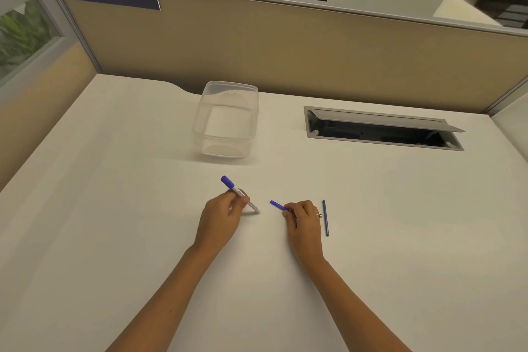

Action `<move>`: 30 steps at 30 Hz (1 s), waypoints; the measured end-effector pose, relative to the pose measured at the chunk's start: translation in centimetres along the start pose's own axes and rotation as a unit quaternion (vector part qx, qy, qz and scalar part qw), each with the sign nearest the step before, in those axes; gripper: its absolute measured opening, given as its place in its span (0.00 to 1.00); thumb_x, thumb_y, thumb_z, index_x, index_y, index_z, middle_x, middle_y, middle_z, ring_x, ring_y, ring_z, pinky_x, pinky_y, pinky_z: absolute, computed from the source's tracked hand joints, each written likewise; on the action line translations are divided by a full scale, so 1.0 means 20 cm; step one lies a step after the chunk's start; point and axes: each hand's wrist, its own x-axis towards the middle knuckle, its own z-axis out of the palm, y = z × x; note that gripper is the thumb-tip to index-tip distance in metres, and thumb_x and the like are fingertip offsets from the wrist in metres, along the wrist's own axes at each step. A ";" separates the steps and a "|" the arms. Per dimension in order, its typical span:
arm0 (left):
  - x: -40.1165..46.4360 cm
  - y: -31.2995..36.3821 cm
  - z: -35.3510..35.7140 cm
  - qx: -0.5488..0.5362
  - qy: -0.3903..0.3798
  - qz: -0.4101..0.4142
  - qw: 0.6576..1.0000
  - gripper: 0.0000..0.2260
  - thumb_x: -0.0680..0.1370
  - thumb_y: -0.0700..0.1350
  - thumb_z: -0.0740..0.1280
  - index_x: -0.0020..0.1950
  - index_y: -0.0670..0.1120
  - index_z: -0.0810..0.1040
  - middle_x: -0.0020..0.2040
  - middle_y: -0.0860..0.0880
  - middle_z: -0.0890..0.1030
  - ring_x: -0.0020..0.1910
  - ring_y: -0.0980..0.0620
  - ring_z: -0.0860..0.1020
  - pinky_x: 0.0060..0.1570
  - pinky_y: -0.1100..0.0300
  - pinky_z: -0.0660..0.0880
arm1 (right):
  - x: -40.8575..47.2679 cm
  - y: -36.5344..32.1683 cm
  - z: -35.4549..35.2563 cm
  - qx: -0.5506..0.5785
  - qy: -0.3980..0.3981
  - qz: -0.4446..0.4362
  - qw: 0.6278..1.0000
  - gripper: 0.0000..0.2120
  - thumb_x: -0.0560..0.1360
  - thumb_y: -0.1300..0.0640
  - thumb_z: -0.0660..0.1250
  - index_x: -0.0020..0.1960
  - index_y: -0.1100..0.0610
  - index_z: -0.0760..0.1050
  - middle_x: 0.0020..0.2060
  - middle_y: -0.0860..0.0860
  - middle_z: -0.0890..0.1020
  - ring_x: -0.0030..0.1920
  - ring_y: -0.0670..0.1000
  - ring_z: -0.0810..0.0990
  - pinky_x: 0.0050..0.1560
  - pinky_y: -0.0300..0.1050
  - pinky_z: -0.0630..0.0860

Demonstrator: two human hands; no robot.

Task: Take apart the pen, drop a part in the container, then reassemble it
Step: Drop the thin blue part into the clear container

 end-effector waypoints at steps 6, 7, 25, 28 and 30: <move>0.06 0.14 -0.09 -0.113 0.069 0.044 0.990 0.06 0.79 0.52 0.60 0.46 0.62 0.75 0.46 0.62 0.81 0.48 0.62 0.80 0.48 0.60 0.78 | 0.00 0.01 0.01 -0.004 0.004 -0.005 1.000 0.05 0.75 0.64 0.66 0.49 0.61 0.79 0.43 0.55 0.77 0.44 0.54 0.73 0.45 0.40 0.66; 0.06 0.16 -0.10 -0.135 0.084 0.046 0.986 0.06 0.78 0.53 0.59 0.47 0.62 0.75 0.47 0.61 0.81 0.48 0.60 0.81 0.48 0.56 0.79 | 0.00 0.01 0.00 -0.004 0.005 -0.006 1.000 0.05 0.75 0.64 0.66 0.49 0.61 0.79 0.43 0.55 0.77 0.43 0.54 0.73 0.45 0.40 0.66; 0.04 -0.09 -0.20 -0.430 0.065 -0.269 0.859 0.05 0.76 0.46 0.67 0.45 0.45 0.78 0.38 0.47 0.83 0.36 0.49 0.85 0.33 0.58 0.80 | 0.00 0.03 0.01 0.000 0.001 -0.002 1.000 0.06 0.75 0.63 0.66 0.51 0.61 0.79 0.45 0.55 0.77 0.45 0.53 0.73 0.46 0.39 0.66; 0.02 -0.18 -0.21 -0.413 0.023 -0.291 0.863 0.08 0.75 0.48 0.68 0.45 0.44 0.78 0.36 0.48 0.85 0.37 0.48 0.85 0.34 0.57 0.81 | 0.00 0.03 0.01 0.009 -0.009 0.009 1.000 0.07 0.76 0.62 0.65 0.53 0.60 0.79 0.46 0.54 0.77 0.46 0.50 0.72 0.48 0.38 0.64; 0.01 -0.21 -0.21 -0.417 0.008 -0.291 0.861 0.07 0.76 0.47 0.67 0.46 0.43 0.78 0.38 0.46 0.85 0.39 0.47 0.85 0.36 0.57 0.81 | 0.00 0.03 0.01 0.030 -0.015 0.026 0.999 0.08 0.76 0.61 0.65 0.54 0.59 0.78 0.47 0.53 0.77 0.47 0.50 0.72 0.47 0.37 0.65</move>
